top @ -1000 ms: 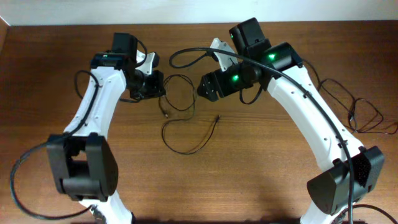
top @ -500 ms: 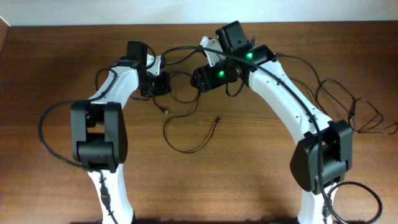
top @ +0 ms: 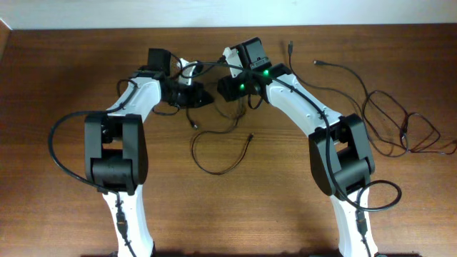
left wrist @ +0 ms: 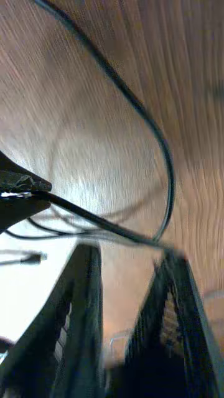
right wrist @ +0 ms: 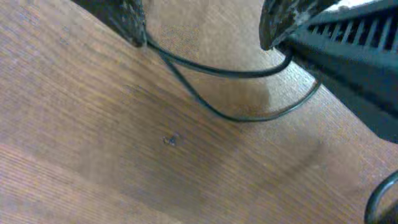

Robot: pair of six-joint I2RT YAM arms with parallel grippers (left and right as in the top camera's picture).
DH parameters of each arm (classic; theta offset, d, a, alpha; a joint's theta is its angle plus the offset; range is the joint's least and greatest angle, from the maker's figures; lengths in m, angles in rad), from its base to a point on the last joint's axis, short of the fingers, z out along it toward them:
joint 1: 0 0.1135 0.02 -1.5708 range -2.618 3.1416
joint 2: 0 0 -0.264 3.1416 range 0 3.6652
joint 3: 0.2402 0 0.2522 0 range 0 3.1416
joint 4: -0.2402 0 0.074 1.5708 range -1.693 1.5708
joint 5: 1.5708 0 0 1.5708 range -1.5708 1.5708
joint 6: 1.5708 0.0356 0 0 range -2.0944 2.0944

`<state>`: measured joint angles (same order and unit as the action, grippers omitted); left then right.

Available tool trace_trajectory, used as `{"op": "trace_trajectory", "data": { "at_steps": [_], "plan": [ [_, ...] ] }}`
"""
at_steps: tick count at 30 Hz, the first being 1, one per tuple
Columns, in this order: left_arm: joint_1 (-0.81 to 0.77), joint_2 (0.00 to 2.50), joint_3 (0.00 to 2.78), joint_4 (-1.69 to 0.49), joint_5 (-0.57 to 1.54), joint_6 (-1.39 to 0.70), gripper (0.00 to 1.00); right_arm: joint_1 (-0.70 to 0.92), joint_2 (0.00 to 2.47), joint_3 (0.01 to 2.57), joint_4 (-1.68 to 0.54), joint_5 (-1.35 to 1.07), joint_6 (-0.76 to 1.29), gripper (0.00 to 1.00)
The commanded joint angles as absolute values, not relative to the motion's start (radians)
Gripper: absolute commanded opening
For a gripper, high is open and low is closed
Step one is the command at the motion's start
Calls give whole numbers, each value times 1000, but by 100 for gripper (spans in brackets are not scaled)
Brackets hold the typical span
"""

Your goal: Untangle cables

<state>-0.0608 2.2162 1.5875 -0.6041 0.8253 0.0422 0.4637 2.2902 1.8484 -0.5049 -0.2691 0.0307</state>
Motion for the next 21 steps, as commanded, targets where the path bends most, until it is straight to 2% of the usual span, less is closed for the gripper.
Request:
{"op": "trace_trajectory", "data": {
  "at_steps": [1, 6, 8, 11, 14, 15, 18, 21],
  "plan": [
    [-62, 2227, 1586, -598, 947, 110, 0, 474, 2303, 1848, -532, -265, 35, 55],
    [-62, 2227, 1586, -594, 947, 106, 0, 474, 2336, 1847, -542, -290, 34, 56],
    [-63, 2227, 1586, -594, 947, 106, 0, 469, 2337, 1847, -521, -253, -11, 61],
    [-64, 2227, 1586, -594, 946, 106, 0, 469, 2337, 1847, -481, -238, -49, 62],
    [-66, 2227, 1586, -595, 913, 102, 0, 471, 2342, 1847, -482, -253, -50, 70],
    [-65, 2227, 1586, -595, 878, 91, 0, 471, 2337, 1847, -490, -330, -106, 70],
    [-60, 2227, 1586, -604, 750, -46, 0, 469, 2312, 1847, -546, -350, -239, 72],
    [-62, 2227, 1586, -606, 740, -68, 0, 473, 2312, 1847, -561, -344, -345, 74]
  ]
}}
